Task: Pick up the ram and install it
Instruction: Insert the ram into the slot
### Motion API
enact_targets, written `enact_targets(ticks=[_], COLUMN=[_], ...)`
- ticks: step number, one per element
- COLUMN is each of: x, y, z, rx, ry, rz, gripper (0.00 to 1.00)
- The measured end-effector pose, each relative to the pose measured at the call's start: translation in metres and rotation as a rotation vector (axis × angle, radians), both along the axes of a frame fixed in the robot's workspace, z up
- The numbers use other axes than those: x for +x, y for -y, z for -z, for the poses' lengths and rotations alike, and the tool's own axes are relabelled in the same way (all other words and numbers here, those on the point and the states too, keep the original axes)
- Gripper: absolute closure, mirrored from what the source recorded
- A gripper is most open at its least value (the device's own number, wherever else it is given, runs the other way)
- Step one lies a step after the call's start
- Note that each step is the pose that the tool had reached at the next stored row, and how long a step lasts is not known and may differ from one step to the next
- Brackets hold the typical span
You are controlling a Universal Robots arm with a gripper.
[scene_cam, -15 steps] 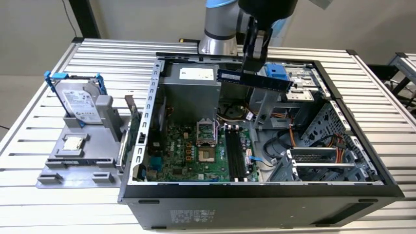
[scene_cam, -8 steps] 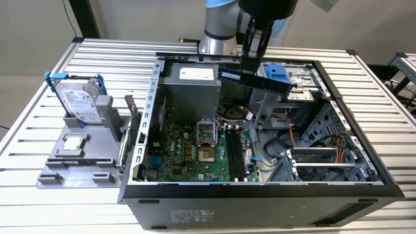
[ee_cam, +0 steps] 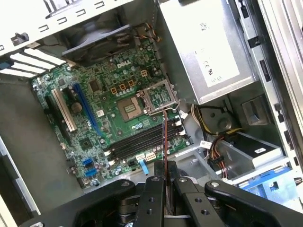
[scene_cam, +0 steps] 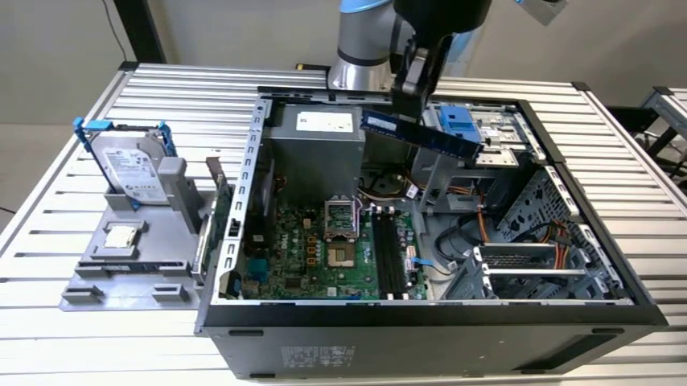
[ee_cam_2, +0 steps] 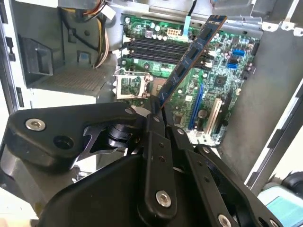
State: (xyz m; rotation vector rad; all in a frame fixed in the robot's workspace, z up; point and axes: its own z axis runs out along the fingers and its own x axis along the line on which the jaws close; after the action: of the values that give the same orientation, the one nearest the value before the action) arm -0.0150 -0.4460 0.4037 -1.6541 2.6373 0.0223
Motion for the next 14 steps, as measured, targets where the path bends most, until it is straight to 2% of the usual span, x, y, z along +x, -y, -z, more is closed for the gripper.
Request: enact_targets(ticks=[14], x=[0.0000], y=[0.0000], z=[0.0000], rx=[-0.0001], ry=[0.0000], rz=[0.252], gripper=[1.00])
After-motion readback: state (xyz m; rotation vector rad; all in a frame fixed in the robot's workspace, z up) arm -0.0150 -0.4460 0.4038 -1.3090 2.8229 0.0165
